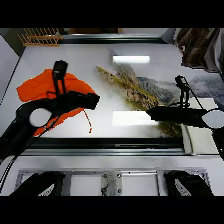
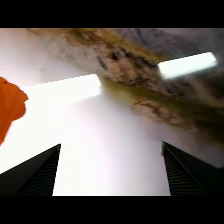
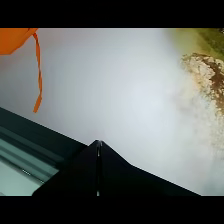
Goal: Fold the clothes and pants, and hang the long-sleeved shirts on hangers.
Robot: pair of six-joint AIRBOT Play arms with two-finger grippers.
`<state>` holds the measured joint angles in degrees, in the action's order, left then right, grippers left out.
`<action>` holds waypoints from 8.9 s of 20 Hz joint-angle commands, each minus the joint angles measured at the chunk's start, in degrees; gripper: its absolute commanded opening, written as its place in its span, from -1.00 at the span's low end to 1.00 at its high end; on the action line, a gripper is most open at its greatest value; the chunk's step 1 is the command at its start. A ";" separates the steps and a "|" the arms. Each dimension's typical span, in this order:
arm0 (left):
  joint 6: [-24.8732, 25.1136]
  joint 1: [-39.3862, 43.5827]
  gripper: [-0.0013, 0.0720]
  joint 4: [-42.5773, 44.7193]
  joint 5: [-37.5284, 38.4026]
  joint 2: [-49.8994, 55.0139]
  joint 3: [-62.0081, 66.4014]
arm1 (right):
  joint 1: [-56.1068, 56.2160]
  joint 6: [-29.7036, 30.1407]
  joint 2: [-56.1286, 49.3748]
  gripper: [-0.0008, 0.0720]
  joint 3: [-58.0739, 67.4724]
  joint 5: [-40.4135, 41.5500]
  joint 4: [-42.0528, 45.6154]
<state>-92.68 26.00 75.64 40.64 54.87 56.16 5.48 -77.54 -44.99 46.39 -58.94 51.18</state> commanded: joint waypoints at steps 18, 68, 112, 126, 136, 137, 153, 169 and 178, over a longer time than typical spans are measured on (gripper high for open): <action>-0.90 -1.46 -0.95 30.99 22.36 50.03 35.19 | 0.04 -0.04 -0.13 -0.94 0.00 -0.02 -0.02; -4.35 -25.40 -0.95 -12.15 8.24 32.65 15.85 | -13.18 3.19 3.52 -0.94 12.74 4.87 4.11; -3.87 -40.04 -0.95 -18.14 1.60 22.67 -3.87 | -10.29 -21.53 -0.20 -0.95 5.29 2.51 8.17; -2.25 -40.44 -0.95 -16.31 -1.66 5.53 -17.84 | 21.16 -46.58 -14.47 0.95 -23.71 53.18 -29.33; -2.23 -40.46 -0.95 -16.28 -1.68 4.90 -17.73 | 23.67 -46.58 -20.33 0.95 -22.25 52.96 -32.41; -2.23 -40.46 -0.95 -16.28 -1.68 4.90 -17.73 | 23.67 -46.56 -20.72 0.95 -21.81 52.33 -32.39; -2.21 -40.50 -0.95 -15.82 4.28 -4.24 3.17 | 2.97 -14.53 -11.06 -0.95 2.21 23.61 -6.47; -3.19 -40.52 -0.95 -15.89 3.08 -27.80 34.16 | -2.78 -33.38 10.97 -0.95 42.38 -4.15 9.29; -3.13 -31.41 -0.95 -18.32 8.09 10.49 34.60 | -2.78 -35.74 -12.02 -0.95 31.01 -14.82 9.88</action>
<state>-95.94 -9.23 57.60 48.25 52.42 90.32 2.72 -113.58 -48.47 81.67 -71.40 60.69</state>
